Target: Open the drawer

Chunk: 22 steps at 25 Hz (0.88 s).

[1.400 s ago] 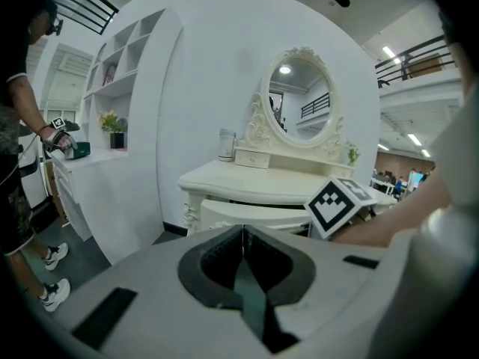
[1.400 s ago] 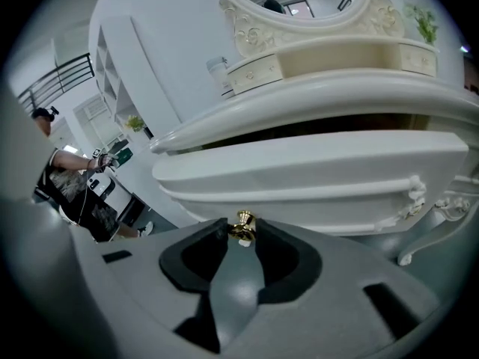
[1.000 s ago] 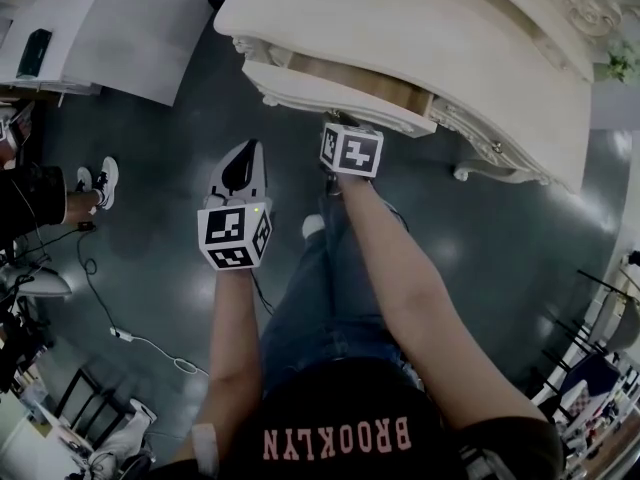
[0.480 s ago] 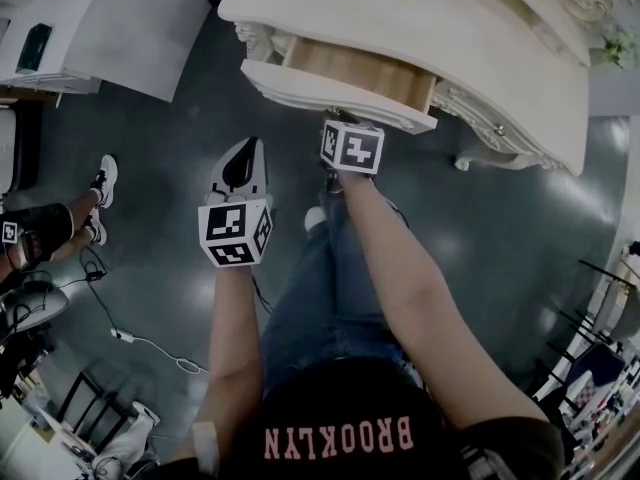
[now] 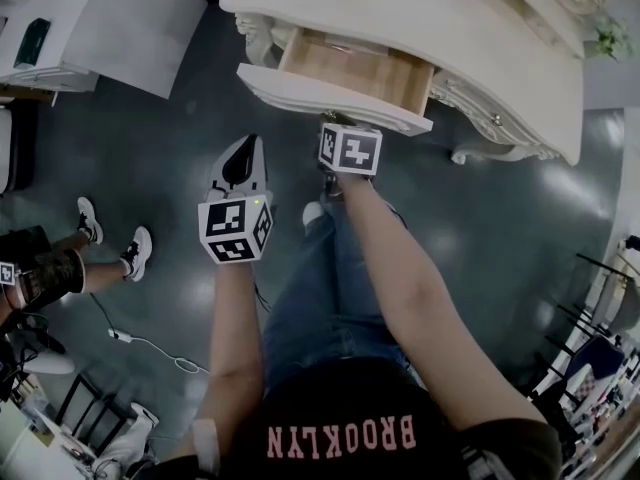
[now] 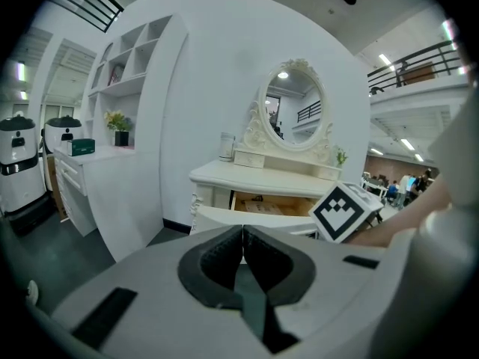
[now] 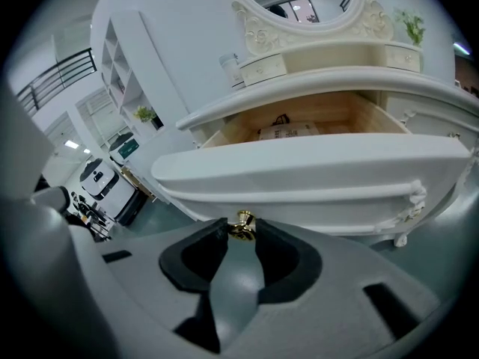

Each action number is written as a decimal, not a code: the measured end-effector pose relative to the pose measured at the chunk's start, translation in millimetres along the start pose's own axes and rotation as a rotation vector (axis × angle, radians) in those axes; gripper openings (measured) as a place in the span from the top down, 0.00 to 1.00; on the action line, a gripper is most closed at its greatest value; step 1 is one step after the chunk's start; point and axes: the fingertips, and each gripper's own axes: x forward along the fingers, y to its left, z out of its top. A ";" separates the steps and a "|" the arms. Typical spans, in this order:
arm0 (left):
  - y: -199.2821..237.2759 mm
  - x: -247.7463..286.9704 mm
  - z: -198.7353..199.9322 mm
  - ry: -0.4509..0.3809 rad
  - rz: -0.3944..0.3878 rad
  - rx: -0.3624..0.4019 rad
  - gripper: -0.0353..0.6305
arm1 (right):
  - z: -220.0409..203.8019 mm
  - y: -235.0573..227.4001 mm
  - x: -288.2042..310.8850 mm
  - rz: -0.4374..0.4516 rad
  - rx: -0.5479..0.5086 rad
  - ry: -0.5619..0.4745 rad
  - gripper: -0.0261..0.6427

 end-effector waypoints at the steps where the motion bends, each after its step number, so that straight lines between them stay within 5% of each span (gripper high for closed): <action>1: -0.5 -1.3 1.3 -0.002 -0.003 -0.001 0.94 | -2.4 0.8 -1.2 0.002 -0.001 0.006 0.81; 22: -5.7 -27.6 -18.8 0.007 0.022 -0.040 0.94 | -36.8 15.9 -18.6 0.034 -0.003 0.027 0.81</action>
